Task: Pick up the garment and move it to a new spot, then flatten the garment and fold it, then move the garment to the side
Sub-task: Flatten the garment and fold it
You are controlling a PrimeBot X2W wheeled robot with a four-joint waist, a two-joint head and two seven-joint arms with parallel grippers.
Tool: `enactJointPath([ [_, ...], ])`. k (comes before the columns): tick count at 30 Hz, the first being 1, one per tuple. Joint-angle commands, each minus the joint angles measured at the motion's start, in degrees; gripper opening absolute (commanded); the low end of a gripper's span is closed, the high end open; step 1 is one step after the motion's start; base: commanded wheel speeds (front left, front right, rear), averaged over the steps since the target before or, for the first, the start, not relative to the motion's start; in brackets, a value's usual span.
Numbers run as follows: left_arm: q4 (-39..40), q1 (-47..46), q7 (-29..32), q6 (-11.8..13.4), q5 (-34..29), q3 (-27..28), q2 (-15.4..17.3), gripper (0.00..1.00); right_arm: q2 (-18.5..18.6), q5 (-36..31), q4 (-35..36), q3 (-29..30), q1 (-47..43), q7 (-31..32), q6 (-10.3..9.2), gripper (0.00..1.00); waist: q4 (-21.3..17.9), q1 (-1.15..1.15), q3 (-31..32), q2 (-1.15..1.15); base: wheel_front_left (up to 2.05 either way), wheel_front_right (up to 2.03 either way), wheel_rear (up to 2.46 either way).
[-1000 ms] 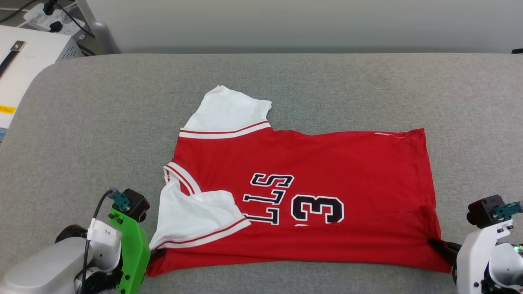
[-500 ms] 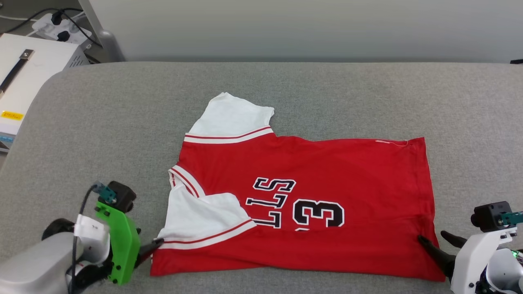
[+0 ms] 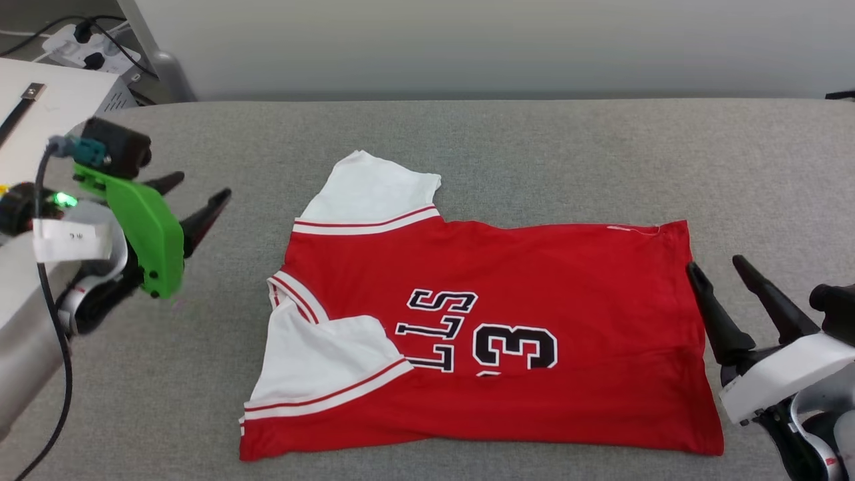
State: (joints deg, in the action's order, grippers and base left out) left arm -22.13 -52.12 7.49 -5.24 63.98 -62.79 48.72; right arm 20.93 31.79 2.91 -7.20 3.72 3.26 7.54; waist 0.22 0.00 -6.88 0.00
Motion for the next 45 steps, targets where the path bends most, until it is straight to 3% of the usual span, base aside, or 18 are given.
enactJointPath([
  [1, -1.19, -2.71, -0.78, 0.31, -1.23, 0.64, -1.21, 1.0, -1.7, -2.04, 1.27, 1.1, 0.62, -1.52, -0.05, 1.0, -1.21, 0.0, -2.07, 0.0, 0.0, 0.0, 0.0],
  [5, -4.24, -7.73, -0.64, 0.13, -3.28, 1.07, -3.65, 1.0, -5.67, -5.29, 4.12, 2.75, 0.4, -3.87, -0.05, 1.0, -2.85, 0.0, -5.06, 0.0, 0.0, 0.0, 0.0],
  [10, -7.8, -14.44, 3.16, -1.07, -2.79, 1.47, -6.53, 1.0, -7.43, -7.46, 6.39, 2.56, 1.36, -4.66, -0.05, 1.0, -4.85, 0.0, -10.17, 0.0, 0.0, 0.0, 0.0],
  [19, -11.94, -27.82, 23.51, -2.08, 3.26, 1.12, -7.66, 1.0, -7.62, -9.16, 9.83, 0.46, 5.69, -5.1, -0.05, 1.0, -8.28, 0.0, -21.3, 0.0, 0.0, 0.0, 0.0],
  [25, -13.84, -32.35, 32.06, -2.18, 4.5, -0.3, -8.19, 1.0, -7.76, -9.49, 10.16, -0.46, 8.0, -6.33, -0.05, 1.0, -10.32, 0.0, -26.06, 0.0, 0.0, 0.0, 0.0],
  [38, -14.17, -29.52, 35.55, -2.24, 4.4, -5.64, -8.79, 1.0, -7.51, -9.21, 8.82, -0.56, 9.73, -8.3, -0.05, 1.0, -11.78, 0.0, -29.1, 0.0, 0.0, 0.0, 0.0],
  [39, -13.61, -28.65, 36.91, -2.24, 3.86, -7.19, -8.27, 0.0, -7.62, -9.18, 8.65, -0.47, 10.09, -8.39, -0.05, 1.0, -11.84, 0.0, -29.25, 0.0, 0.0, 0.0, 0.0],
  [45, -12.87, -27.36, 35.02, -2.25, 3.21, -8.39, -7.48, 0.0, -7.16, -9.29, 8.49, 0.27, 11.31, -8.61, -0.05, 1.0, -11.62, 0.0, -28.04, 0.0, 0.0, 0.0, 0.0],
])
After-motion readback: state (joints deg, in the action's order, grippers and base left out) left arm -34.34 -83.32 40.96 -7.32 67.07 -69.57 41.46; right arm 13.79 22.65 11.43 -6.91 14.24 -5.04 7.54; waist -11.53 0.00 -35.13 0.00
